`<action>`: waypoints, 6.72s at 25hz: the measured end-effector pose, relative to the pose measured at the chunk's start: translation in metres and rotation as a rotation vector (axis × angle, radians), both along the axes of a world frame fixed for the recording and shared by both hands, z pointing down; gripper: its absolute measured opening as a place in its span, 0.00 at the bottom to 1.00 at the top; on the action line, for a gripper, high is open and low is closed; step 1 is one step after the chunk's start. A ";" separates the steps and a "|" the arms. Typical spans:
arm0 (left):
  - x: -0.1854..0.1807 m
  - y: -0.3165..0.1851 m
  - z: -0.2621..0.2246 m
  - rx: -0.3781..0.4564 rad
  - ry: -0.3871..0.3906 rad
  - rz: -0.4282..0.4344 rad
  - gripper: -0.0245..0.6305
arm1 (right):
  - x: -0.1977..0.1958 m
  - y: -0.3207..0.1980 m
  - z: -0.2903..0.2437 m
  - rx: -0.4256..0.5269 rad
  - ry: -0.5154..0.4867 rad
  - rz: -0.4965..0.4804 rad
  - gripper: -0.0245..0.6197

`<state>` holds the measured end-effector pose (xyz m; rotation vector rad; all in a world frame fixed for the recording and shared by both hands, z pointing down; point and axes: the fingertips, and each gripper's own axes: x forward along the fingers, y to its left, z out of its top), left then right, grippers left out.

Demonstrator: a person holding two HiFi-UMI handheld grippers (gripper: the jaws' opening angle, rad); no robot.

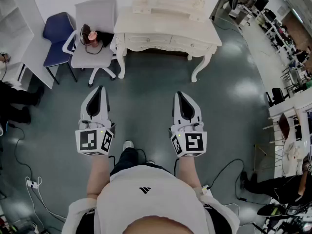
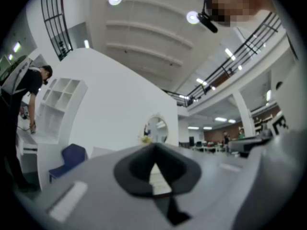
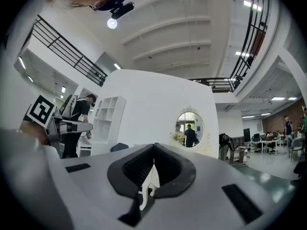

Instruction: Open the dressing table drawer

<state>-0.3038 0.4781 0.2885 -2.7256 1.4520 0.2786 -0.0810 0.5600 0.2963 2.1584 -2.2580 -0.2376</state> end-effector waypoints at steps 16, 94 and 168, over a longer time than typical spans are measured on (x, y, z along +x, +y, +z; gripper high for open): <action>-0.008 -0.065 -0.003 0.011 0.001 0.020 0.05 | -0.010 -0.061 -0.003 0.016 0.003 0.009 0.02; 0.232 -0.515 0.000 0.023 -0.014 0.017 0.05 | 0.238 -0.510 0.007 0.037 -0.055 0.023 0.02; 0.298 -0.817 0.083 -0.172 -0.083 0.019 0.06 | 0.269 -0.841 0.040 -0.091 -0.049 -0.085 0.02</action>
